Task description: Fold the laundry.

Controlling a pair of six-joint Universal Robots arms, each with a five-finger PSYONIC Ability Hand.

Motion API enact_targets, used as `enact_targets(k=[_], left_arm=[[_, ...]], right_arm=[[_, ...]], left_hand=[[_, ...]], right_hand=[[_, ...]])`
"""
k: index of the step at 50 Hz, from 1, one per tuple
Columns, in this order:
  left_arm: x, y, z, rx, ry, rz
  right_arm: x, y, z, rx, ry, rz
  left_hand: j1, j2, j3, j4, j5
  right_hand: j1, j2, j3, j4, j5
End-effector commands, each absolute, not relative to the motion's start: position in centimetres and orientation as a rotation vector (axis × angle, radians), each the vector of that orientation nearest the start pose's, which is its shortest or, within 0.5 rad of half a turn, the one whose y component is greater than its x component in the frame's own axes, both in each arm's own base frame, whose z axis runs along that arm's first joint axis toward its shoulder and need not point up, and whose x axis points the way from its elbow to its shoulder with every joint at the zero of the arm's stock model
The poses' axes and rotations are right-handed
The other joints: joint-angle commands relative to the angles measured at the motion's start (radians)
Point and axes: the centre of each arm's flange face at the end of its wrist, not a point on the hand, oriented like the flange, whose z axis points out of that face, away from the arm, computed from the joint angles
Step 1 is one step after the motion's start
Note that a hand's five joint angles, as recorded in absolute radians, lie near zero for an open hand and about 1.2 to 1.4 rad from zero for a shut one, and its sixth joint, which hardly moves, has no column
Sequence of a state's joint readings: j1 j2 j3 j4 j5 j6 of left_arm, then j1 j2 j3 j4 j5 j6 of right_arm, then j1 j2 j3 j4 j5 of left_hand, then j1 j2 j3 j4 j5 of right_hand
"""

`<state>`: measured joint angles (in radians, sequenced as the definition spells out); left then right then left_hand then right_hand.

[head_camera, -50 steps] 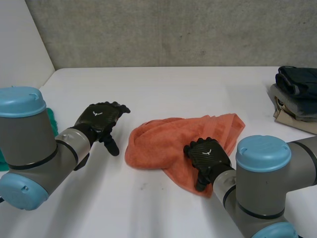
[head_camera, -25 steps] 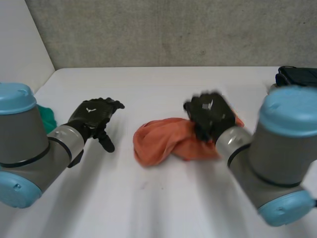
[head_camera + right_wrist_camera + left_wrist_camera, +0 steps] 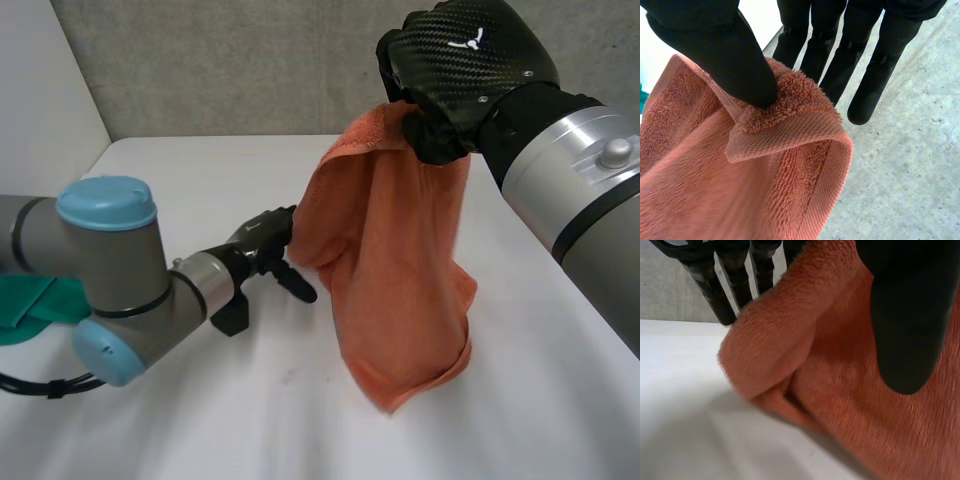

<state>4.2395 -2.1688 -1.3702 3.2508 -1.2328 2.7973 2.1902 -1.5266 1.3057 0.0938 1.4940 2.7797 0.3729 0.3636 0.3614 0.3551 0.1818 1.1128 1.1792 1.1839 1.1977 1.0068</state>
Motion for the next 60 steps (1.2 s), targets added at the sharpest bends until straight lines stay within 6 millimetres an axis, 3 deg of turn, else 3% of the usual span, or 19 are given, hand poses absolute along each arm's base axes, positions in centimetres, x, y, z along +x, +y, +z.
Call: enact_targets(k=[1,5,9,12,14,16,19,23,26,29,34,37,39,43,44,46,52,57,60], left_arm=[[-34.4,-27.7,15.9,-0.341,-1.961,1.207],[-35.5,-26.8,16.0,-0.371,-1.923,1.205],[-35.4,-27.0,16.5,-0.369,-1.907,1.245],[-34.2,-28.1,19.1,-0.343,-1.876,1.342],[-31.9,-29.2,22.7,-0.322,-1.835,1.472],[-30.6,-29.3,24.8,-0.340,-1.803,1.555],[-29.3,-28.7,28.8,-0.419,-1.729,1.717],[-28.4,-26.8,32.2,-0.513,-1.691,1.823],[-28.3,-26.3,32.4,-0.578,-1.730,1.841],[-28.6,-27.0,31.1,-0.631,-1.790,1.838],[-30.8,-30.3,26.6,-0.780,-1.886,1.856],[-32.2,-33.3,25.8,-0.808,-1.869,1.937],[-32.9,-34.7,26.5,-0.805,-1.823,2.003],[-34.4,-36.6,31.4,-0.752,-1.595,2.201],[-34.5,-36.8,34.2,-0.707,-1.470,2.298],[-34.6,-36.9,36.6,-0.659,-1.345,2.380],[-32.9,-35.1,44.2,-0.433,-1.021,2.614],[-32.6,-33.9,43.3,-0.450,-1.111,2.577],[-32.1,-32.5,39.6,-0.511,-1.292,2.486]], right_arm=[[28.9,-17.2,38.0,-0.936,1.646,-2.171],[28.4,-16.6,38.9,-0.920,1.621,-2.195],[27.8,-16.6,39.6,-0.905,1.604,-2.235],[26.5,-18.4,39.3,-0.896,1.674,-2.272],[25.6,-19.5,39.0,-0.898,1.733,-2.288],[24.2,-20.9,38.3,-0.920,1.829,-2.287],[23.5,-22.5,36.8,-0.969,1.929,-2.232],[23.6,-25.3,32.5,-1.061,2.089,-2.054],[24.0,-26.3,29.8,-1.139,2.177,-1.934],[24.4,-27.1,28.0,-1.198,2.216,-1.871],[26.1,-30.2,25.8,-1.187,2.243,-1.885],[26.6,-32.1,26.4,-1.117,2.217,-2.007],[27.2,-34.2,28.3,-1.008,2.129,-2.207],[28.1,-36.4,33.2,-0.793,1.834,-2.557],[28.2,-36.7,34.2,-0.752,1.763,-2.619],[28.6,-37.0,37.1,-0.642,1.554,-2.771],[29.1,-36.0,41.9,-0.468,1.194,-2.962],[29.8,-35.1,41.6,-0.506,1.209,-2.926],[29.8,-34.8,39.6,-0.576,1.328,-2.857]], left_hand=[[0.647,0.656,0.658,0.664,0.663],[1.023,1.032,1.034,1.040,1.039],[1.023,1.033,1.035,1.041,1.040],[1.023,1.033,1.035,1.041,1.040],[1.023,1.033,1.035,1.041,1.040],[1.023,1.033,1.035,1.041,1.040],[1.023,1.033,1.035,1.041,1.040],[1.023,1.033,1.035,1.041,1.040],[1.023,1.033,1.035,1.041,1.040],[1.023,1.033,1.035,1.041,1.040],[1.023,1.033,1.035,1.041,1.040],[1.023,1.033,1.035,1.041,1.040],[1.023,1.033,1.035,1.041,1.040],[1.023,1.033,1.035,1.041,1.040],[1.023,1.033,1.035,1.041,1.040],[1.023,1.033,1.035,1.041,1.040],[1.023,1.033,1.035,1.041,1.040],[1.023,1.033,1.035,1.041,1.040],[1.023,1.033,1.035,1.041,1.040]], right_hand=[[0.283,0.217,0.212,0.199,0.215],[0.283,0.217,0.212,0.199,0.215],[0.283,0.217,0.212,0.199,0.215],[0.283,0.217,0.212,0.199,0.215],[0.283,0.217,0.212,0.199,0.215],[0.283,0.217,0.212,0.199,0.215],[0.283,0.217,0.212,0.199,0.215],[0.283,0.217,0.212,0.199,0.215],[0.283,0.217,0.212,0.199,0.215],[0.283,0.217,0.212,0.199,0.215],[0.283,0.217,0.212,0.199,0.215],[0.283,0.217,0.212,0.199,0.215],[0.283,0.217,0.212,0.199,0.215],[0.283,0.217,0.212,0.199,0.215],[0.283,0.217,0.212,0.199,0.215],[0.283,0.217,0.212,0.199,0.215],[0.283,0.217,0.212,0.199,0.215],[0.283,0.217,0.212,0.199,0.215],[0.283,0.217,0.212,0.199,0.215]])
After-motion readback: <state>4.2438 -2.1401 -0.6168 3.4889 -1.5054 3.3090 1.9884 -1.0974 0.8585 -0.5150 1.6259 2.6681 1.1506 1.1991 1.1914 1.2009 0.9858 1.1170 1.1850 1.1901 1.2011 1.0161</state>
